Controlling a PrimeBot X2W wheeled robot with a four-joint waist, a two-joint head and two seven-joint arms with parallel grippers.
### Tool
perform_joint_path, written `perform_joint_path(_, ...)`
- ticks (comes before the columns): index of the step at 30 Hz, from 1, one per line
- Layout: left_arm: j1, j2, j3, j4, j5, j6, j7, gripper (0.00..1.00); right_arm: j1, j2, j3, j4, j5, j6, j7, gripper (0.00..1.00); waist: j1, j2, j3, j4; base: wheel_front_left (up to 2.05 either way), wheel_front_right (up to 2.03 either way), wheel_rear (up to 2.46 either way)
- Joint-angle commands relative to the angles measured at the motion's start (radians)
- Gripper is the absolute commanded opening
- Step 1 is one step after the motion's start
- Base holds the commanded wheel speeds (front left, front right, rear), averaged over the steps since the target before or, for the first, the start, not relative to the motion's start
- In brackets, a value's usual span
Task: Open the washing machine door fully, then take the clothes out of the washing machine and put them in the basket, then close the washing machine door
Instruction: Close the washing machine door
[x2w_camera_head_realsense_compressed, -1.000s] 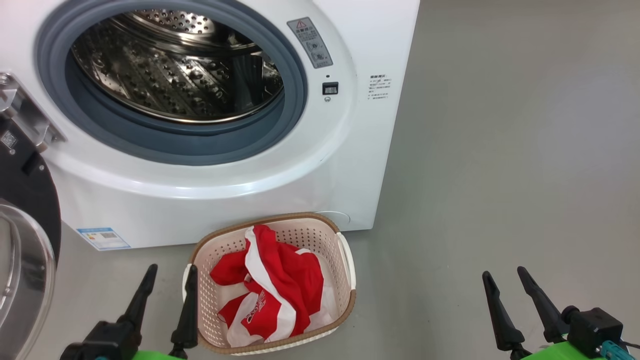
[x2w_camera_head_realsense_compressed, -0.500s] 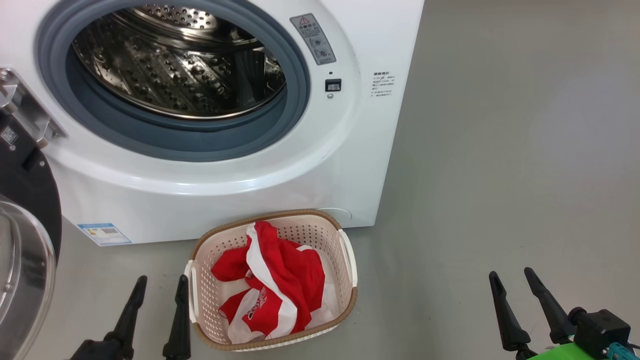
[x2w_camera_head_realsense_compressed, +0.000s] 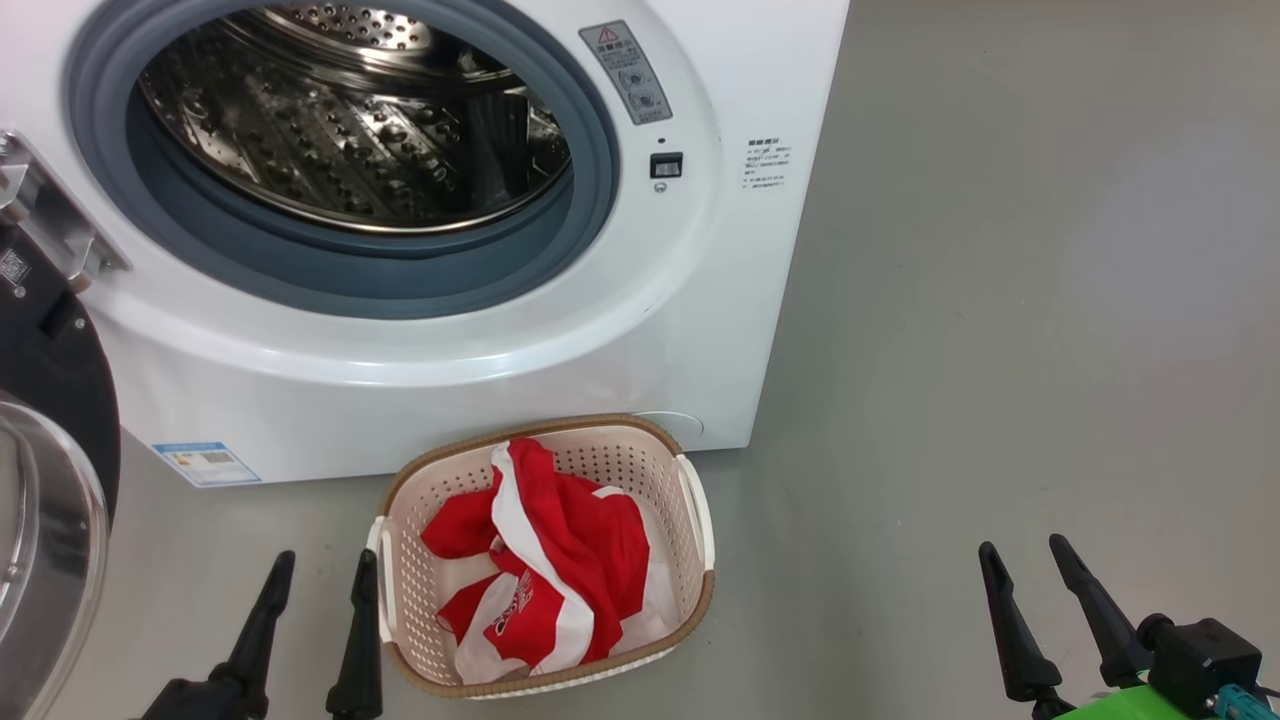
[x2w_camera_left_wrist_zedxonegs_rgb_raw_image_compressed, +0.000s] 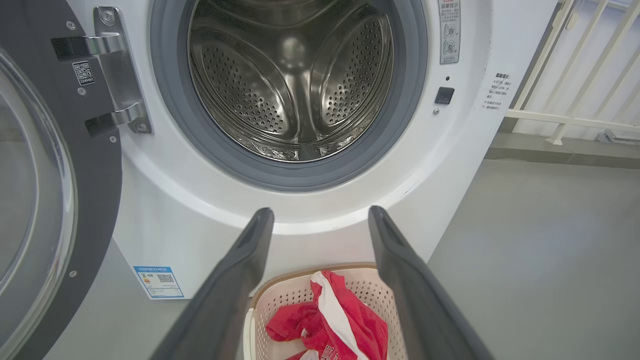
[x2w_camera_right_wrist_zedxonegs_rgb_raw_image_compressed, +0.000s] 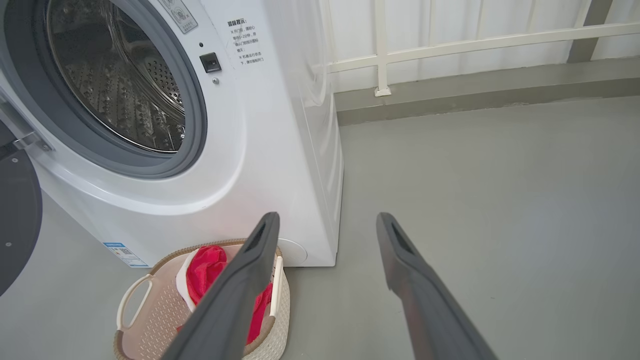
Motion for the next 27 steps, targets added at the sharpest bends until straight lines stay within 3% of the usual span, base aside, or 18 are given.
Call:
perform_joint_path(1,-0.024,0.012,0.029,-0.027,0.001,0.007,-0.005,1.00,-0.022,-0.013,0.017,-0.024,-0.005,0.007,-0.006,1.00,0.0000,-0.0001,0.001,0.001,-0.26,0.26,0.00)
perform_joint_path(27,-0.015,0.012,0.007,-0.032,0.000,0.012,-0.005,1.00,-0.011,-0.014,0.024,-0.022,-0.005,0.007,-0.006,1.00,0.0000,-0.0001,-0.017,0.013,-0.85,0.85,0.00)
